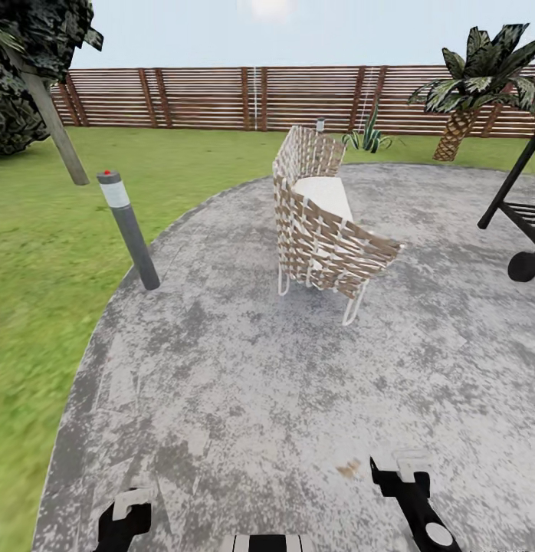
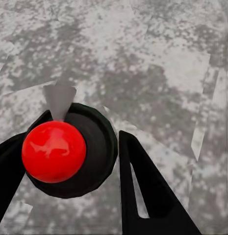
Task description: In the garden, pick up the pesticide atomizer on the floor and spray pesticide onto both trees until each tree trunk is fully covered.
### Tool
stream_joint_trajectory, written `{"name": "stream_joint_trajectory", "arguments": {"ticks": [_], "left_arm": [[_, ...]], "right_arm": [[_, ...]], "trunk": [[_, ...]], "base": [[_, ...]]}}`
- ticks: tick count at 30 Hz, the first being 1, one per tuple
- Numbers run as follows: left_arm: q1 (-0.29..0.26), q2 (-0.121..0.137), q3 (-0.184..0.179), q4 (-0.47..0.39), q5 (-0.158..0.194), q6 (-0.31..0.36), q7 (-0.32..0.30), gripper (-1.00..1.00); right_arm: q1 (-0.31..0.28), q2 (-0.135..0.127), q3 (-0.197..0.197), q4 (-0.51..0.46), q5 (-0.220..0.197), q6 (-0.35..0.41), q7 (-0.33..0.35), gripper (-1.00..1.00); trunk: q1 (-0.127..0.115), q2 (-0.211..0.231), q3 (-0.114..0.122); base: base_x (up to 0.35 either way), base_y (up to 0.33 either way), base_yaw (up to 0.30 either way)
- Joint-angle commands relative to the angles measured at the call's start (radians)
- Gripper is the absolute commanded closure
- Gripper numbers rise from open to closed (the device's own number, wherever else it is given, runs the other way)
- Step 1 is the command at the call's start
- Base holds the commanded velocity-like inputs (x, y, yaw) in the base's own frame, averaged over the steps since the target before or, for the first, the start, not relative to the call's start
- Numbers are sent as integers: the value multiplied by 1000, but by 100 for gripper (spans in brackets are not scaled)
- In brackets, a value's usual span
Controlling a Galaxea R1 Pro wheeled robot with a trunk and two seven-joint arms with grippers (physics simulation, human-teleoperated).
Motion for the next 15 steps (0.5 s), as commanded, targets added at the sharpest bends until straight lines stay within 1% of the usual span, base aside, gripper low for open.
{"name": "stream_joint_trajectory", "arguments": {"ticks": [1, 2, 3, 4, 5, 6, 7, 8, 11, 15], "left_arm": [[13, 0, 0, -1, 0, -3, 1, 100], [20, 0, -1, -1, -1, -4, 1, 100], [28, 0, 0, -1, -1, -4, 1, 100], [32, 0, 0, -1, 0, -4, 1, 100], [37, 0, 0, -1, 0, -5, 1, 100], [38, 0, -1, 0, 0, -5, 1, 100], [41, -1, -2, 6, -1, -5, 1, 100], [42, -2, -3, 8, 0, -5, 0, 100], [43, -3, -3, 9, -1, -5, 0, 100], [43, -3, -4, 9, -3, -5, -1, 100]], "right_arm": [[16, 0, -5, 44, 4, -70, -3, -100], [26, 0, -7, 76, 4, -110, -3, -100], [37, 0, -8, 130, 4, -166, -3, -100], [41, 0, -9, 166, 4, -200, -2, -100], [45, 0, -9, 214, 4, -255, -2, -100], [47, 1, -9, 239, 4, -291, -2, -100], [49, 6, -9, 283, 4, -364, -2, -100], [49, 9, -9, 295, 4, -381, -2, -100], [50, 10, -9, 300, 4, -390, -2, -100], [50, 12, -8, 311, 4, -391, -2, -100]], "trunk": [[-1, 0, 5], [-1, 0, 10], [-5, 7, 14], [-9, 14, 19], [-13, 21, 23], [-16, 28, 27], [-20, 35, 32], [-24, 42, 36], [-36, 63, 49], [-51, 91, 63]], "base": [[0, 0, -214], [0, 0, -217], [0, 0, -219], [0, 0, -220], [0, 0, -221], [0, 0, -221], [0, 0, -222], [0, 0, -222], [0, 0, -201], [0, 0, -65]]}}
